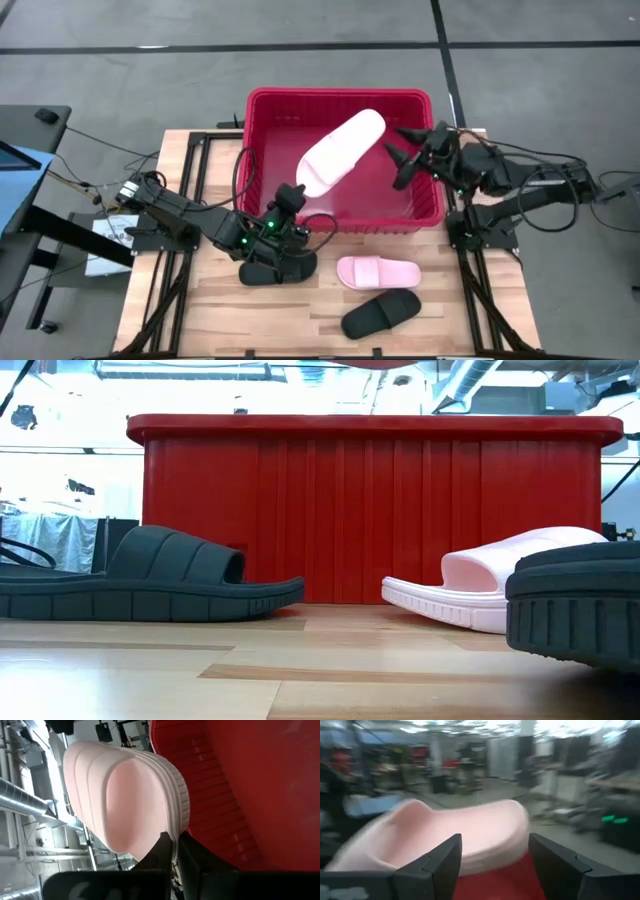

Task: Pick and place slides into bin
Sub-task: Put the left pink slide into the bin

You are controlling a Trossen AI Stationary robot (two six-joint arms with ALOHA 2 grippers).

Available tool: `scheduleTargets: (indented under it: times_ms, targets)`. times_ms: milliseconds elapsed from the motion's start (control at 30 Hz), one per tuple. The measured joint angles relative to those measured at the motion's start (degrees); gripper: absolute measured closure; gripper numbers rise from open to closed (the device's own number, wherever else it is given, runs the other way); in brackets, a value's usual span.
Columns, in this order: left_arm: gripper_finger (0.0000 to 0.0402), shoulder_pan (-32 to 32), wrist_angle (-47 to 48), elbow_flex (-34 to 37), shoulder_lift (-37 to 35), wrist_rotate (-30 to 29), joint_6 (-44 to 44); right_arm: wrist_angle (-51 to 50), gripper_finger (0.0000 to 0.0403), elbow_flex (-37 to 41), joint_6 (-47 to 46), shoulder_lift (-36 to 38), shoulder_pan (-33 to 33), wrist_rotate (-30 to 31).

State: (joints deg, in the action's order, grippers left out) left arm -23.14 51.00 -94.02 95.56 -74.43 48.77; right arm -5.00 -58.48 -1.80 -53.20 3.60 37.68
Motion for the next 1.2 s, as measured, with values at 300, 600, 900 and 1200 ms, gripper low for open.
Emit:
scheduleTargets:
  times_ms: [300,600,900,1200]
  targets:
    - [0.0401,-0.04,0.03,0.00,0.03,-1.96,0.57,-3.84,0.0181,-0.72,-8.36,-0.01,-9.13,-11.10]
    - [0.0401,-0.04,0.04,0.00,0.03,-1.93,1.65,-4.51,0.0182,-0.72,-15.11,-0.03,-17.78,-24.59]
    - [0.0401,0.00,0.07,0.00,0.03,-1.29,1.81,-2.71,0.0182,-0.81,-16.88,-0.85,-21.06,-31.54]
    - [0.0401,-0.01,0.08,0.00,0.03,-1.00,2.36,-1.30,0.0182,-0.83,-17.47,-4.93,-22.85,-34.58]
